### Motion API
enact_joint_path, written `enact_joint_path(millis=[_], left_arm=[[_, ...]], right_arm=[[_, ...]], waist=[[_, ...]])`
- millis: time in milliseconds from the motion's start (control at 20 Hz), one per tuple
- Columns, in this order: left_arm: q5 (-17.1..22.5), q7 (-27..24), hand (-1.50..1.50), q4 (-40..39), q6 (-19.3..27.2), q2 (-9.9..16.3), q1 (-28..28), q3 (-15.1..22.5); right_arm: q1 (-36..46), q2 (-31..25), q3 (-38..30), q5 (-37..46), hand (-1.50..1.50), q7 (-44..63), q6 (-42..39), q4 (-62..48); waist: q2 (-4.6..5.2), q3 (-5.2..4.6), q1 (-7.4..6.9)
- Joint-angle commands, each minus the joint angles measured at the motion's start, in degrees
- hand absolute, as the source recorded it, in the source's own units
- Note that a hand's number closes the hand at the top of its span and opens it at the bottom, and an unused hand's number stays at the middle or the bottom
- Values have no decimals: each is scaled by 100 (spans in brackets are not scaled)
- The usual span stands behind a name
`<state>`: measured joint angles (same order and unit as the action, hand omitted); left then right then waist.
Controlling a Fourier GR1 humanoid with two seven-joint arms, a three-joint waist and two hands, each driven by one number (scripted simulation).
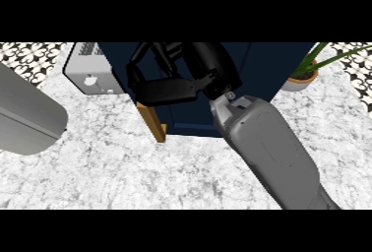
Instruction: Pick up the bottled water, place it into the cabinet and close the cabinet
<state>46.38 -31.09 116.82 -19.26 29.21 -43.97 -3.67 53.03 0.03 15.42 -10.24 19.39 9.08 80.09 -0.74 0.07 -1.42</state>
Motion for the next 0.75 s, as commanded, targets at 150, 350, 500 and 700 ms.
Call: enact_joint_path(millis=[150,350,500,700], left_arm=[[123,148,150,146,-42,-19,40,-161],[265,319,150,57,-122,107,224,-137],[130,223,150,-130,-164,-3,330,-54],[239,363,150,45,-66,15,482,-27]], right_arm=[[120,-286,-517,-58,150,-630,-246,-1284],[347,-235,-513,6,150,-792,-95,-1756],[417,-315,-608,-90,150,-954,-219,-2030],[281,-379,-538,-73,150,-1065,-292,-2060]], waist=[[120,-5,-30],[165,-11,-58],[199,-17,-118],[180,-11,-16]])
